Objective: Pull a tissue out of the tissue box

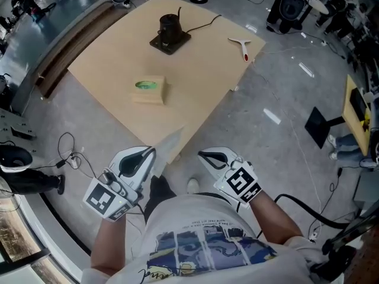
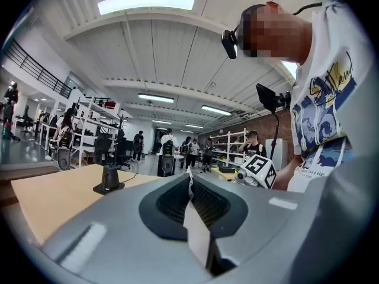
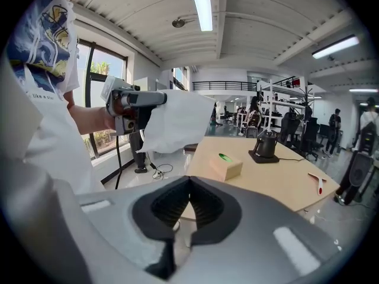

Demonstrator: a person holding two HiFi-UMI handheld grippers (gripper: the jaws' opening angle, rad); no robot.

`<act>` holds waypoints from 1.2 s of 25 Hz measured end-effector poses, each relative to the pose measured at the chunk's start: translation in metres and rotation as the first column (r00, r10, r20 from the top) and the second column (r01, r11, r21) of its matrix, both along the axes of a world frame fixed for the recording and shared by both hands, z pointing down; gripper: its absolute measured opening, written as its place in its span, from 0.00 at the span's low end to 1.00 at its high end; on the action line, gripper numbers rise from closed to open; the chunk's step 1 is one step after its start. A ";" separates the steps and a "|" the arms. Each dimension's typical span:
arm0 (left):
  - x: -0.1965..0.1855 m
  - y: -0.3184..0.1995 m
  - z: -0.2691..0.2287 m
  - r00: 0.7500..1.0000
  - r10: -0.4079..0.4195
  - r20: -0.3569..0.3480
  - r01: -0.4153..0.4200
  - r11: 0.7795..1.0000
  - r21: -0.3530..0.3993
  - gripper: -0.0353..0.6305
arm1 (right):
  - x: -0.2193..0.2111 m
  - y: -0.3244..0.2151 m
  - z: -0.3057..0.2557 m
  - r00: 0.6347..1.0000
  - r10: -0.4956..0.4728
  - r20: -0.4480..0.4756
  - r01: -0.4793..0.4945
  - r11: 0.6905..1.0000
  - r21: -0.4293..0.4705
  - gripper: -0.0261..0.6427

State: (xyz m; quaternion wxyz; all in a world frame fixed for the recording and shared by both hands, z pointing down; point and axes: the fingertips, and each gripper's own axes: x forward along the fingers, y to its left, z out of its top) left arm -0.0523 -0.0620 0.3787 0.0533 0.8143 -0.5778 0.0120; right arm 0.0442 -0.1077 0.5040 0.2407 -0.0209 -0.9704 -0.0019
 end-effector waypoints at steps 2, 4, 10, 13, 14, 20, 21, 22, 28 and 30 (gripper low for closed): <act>0.005 0.000 -0.002 1.000 0.000 0.002 0.000 1.000 0.001 0.06 | 0.007 0.000 0.000 1.000 0.002 0.004 -0.002 1.000 -0.001 0.04; 0.008 -0.001 -0.006 1.000 0.001 0.006 -0.001 1.000 0.006 0.06 | 0.011 0.000 -0.001 1.000 0.001 0.009 -0.001 1.000 0.003 0.04; 0.017 -0.002 -0.008 1.000 -0.003 0.014 0.003 1.000 0.010 0.06 | 0.018 0.004 0.002 1.000 -0.020 0.009 0.020 1.000 0.012 0.04; 0.021 -0.001 -0.009 1.000 0.000 0.015 0.000 1.000 0.004 0.06 | 0.021 0.007 0.002 1.000 -0.023 0.012 0.023 1.000 0.010 0.04; 0.022 0.000 -0.008 1.000 0.001 0.016 -0.001 1.000 0.002 0.06 | 0.022 0.007 0.002 1.000 -0.023 0.013 0.022 1.000 0.009 0.04; 0.028 -0.002 -0.011 0.999 0.028 0.017 -0.028 1.000 0.005 0.06 | 0.032 0.007 -0.001 1.000 0.000 0.013 0.000 1.000 0.014 0.04; 0.031 -0.002 -0.012 0.999 0.035 0.018 -0.035 0.999 0.005 0.06 | 0.035 0.007 0.000 1.000 0.007 0.011 -0.007 1.000 0.013 0.04; 0.034 -0.003 -0.012 0.999 0.042 0.019 -0.042 0.999 0.005 0.06 | 0.038 0.008 0.001 1.000 0.013 0.008 -0.013 1.000 0.012 0.04; 0.036 -0.001 -0.016 0.997 0.074 0.015 -0.075 0.997 0.011 0.06 | 0.040 0.012 -0.002 0.999 0.036 0.004 -0.036 0.999 0.016 0.04; 0.032 -0.003 -0.017 0.997 0.082 0.011 -0.083 0.996 0.013 0.06 | 0.036 0.011 -0.003 0.999 0.041 0.003 -0.041 0.999 0.015 0.04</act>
